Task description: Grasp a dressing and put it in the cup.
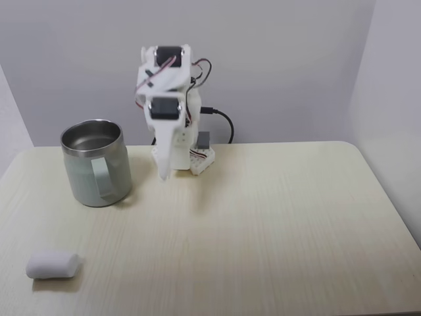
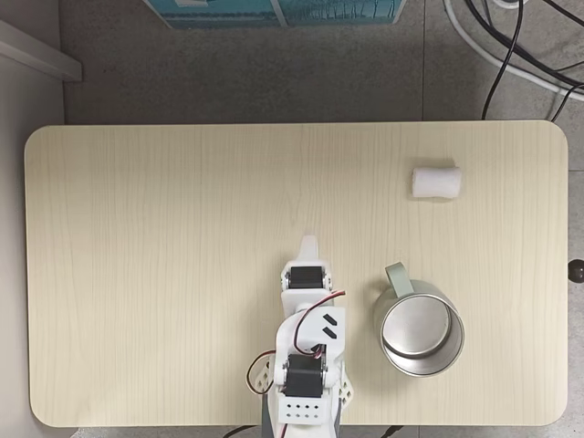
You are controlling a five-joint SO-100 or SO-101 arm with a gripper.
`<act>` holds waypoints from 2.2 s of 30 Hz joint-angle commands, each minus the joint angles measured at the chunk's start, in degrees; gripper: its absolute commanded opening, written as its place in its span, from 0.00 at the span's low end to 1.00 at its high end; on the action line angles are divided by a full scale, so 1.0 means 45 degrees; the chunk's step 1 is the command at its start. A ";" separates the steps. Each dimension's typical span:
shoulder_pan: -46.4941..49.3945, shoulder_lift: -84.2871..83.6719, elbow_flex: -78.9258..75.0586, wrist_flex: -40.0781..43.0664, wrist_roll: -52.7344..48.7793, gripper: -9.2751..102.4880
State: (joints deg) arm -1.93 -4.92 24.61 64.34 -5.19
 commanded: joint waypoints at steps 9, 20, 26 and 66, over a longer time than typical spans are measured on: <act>0.3320 0.5664 0.7480 0.3164 -0.2031 0.16; 0.6172 1.5762 1.3633 0.4629 -0.4727 0.29; 0.6875 1.9707 1.4785 0.2871 -0.4687 0.30; 0.6289 2.4980 1.7148 0.2168 -0.3984 0.08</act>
State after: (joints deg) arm 26.10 112.94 97.21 70.84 -24.79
